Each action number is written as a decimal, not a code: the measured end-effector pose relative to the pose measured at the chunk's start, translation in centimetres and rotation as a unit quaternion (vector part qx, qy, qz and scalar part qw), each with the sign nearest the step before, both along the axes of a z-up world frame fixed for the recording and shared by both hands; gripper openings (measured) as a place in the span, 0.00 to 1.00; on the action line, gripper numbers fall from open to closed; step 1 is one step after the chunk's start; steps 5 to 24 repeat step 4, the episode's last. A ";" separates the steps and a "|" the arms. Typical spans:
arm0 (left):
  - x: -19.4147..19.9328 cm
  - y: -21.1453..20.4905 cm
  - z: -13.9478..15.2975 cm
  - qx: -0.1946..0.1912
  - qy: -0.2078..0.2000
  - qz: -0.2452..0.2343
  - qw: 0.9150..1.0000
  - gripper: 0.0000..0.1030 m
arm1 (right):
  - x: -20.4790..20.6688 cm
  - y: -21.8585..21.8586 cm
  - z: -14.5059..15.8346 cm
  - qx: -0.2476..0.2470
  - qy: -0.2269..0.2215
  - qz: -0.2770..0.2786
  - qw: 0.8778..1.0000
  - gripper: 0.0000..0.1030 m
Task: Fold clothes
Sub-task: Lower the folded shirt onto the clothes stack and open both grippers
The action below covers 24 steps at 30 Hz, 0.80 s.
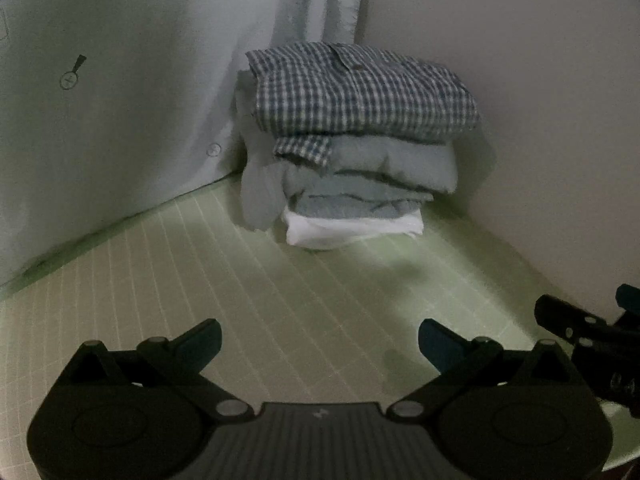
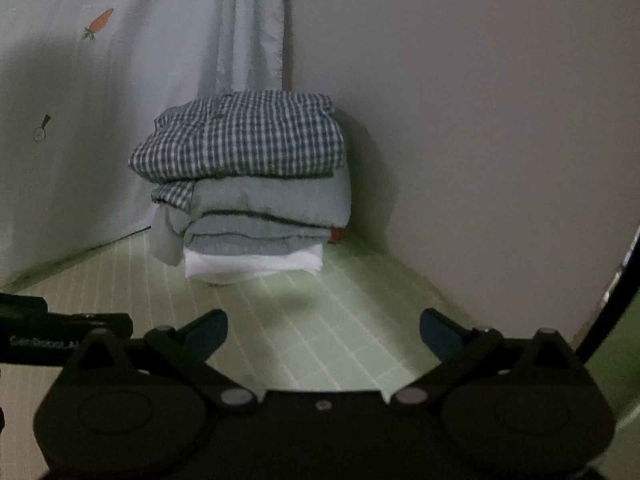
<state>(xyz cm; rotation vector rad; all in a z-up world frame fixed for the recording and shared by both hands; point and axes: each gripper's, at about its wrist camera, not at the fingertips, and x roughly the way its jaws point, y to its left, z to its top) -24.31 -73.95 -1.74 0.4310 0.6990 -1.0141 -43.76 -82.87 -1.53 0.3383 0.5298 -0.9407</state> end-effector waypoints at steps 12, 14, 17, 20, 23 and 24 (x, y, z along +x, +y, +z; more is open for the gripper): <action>-0.1 0.3 0.1 0.000 -0.002 -0.004 1.000 1.00 | -0.2 0.1 -0.3 0.008 -0.004 -0.011 1.000 1.00; -0.1 0.3 0.1 0.000 -0.002 -0.004 1.000 1.00 | -0.2 0.1 -0.3 0.008 -0.004 -0.011 1.000 1.00; -0.1 0.3 0.1 0.000 -0.002 -0.004 1.000 1.00 | -0.2 0.1 -0.3 0.008 -0.004 -0.011 1.000 1.00; -0.1 0.3 0.1 0.000 -0.002 -0.004 1.000 1.00 | -0.2 0.1 -0.3 0.008 -0.004 -0.011 1.000 1.00; -0.1 0.3 0.1 0.000 -0.002 -0.004 1.000 1.00 | -0.2 0.1 -0.3 0.008 -0.004 -0.011 1.000 1.00; -0.1 0.3 0.1 0.000 -0.002 -0.004 1.000 1.00 | -0.2 0.1 -0.3 0.008 -0.004 -0.011 1.000 1.00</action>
